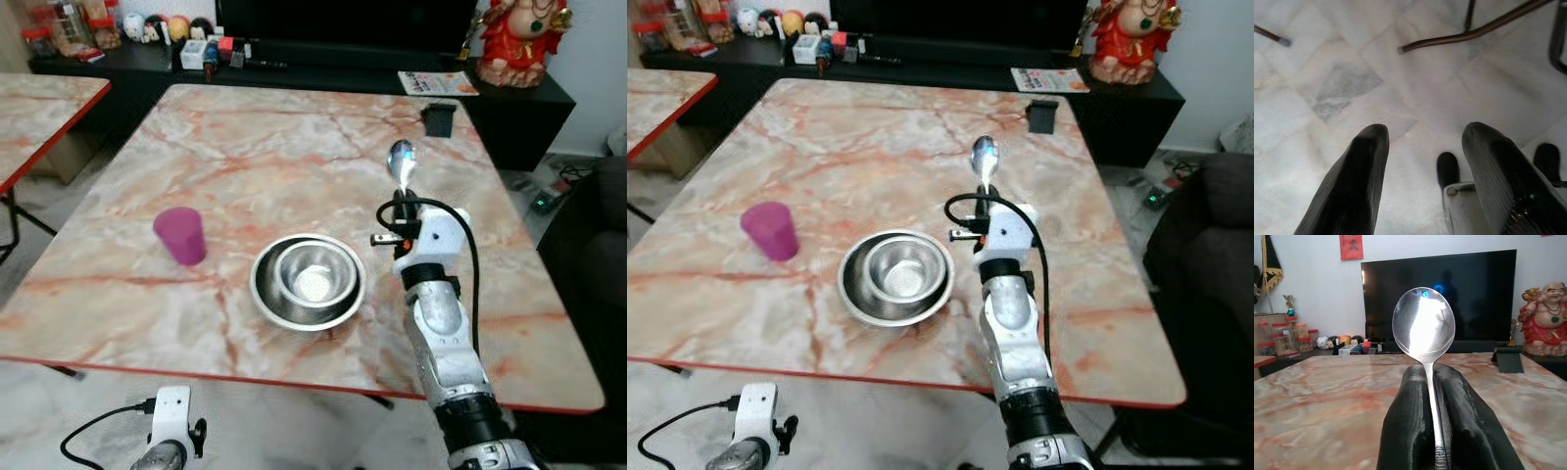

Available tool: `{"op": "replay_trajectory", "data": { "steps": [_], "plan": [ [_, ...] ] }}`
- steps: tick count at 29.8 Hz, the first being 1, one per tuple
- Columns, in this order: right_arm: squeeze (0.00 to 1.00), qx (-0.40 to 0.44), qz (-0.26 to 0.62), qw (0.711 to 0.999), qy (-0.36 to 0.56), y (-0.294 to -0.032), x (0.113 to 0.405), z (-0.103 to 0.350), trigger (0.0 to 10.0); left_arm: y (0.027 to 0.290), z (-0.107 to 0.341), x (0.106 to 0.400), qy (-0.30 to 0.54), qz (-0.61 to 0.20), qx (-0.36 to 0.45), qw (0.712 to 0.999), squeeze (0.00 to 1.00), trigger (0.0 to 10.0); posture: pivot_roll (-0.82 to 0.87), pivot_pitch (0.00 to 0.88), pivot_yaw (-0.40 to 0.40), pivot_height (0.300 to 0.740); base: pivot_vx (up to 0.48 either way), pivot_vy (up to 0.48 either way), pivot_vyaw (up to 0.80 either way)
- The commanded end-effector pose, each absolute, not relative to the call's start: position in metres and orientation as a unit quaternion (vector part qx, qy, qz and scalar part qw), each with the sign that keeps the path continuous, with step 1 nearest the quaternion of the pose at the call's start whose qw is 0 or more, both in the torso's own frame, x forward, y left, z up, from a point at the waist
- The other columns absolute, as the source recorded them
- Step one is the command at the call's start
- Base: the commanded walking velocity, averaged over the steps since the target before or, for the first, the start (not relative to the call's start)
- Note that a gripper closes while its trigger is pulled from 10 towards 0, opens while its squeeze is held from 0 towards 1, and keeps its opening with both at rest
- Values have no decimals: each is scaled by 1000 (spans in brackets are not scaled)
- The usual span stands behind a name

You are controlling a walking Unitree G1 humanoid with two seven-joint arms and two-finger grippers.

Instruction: Setting the table

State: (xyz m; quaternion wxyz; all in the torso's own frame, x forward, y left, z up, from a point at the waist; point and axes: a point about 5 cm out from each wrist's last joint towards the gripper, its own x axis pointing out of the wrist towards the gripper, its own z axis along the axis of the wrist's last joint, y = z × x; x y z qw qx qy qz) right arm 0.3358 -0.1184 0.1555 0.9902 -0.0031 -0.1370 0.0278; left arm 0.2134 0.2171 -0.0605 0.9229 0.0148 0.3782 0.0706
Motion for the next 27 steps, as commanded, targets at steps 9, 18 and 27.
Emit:
{"op": "replay_trajectory", "data": {
  "steps": [9, 18, 27],
  "plan": [
    [0, 0, 16, 992, -124, -121, 339, 154, 10000, 217, -62, 212, 383, 68, 15, 921, 0, 10000, -5, 122, -8, 740, 0, 93, -47],
    [0, 7, 9, 992, -124, -123, 339, 154, 10000, 217, -61, 213, 384, 67, 12, 921, 0, 10000, -4, 123, -2, 740, 0, 0, 0],
    [0, 18, 0, 993, -120, -126, 341, 153, 10000, 220, -61, 212, 383, 70, 12, 921, 0, 10000, -4, 121, 2, 740, 0, 295, -301]
  ]
}}
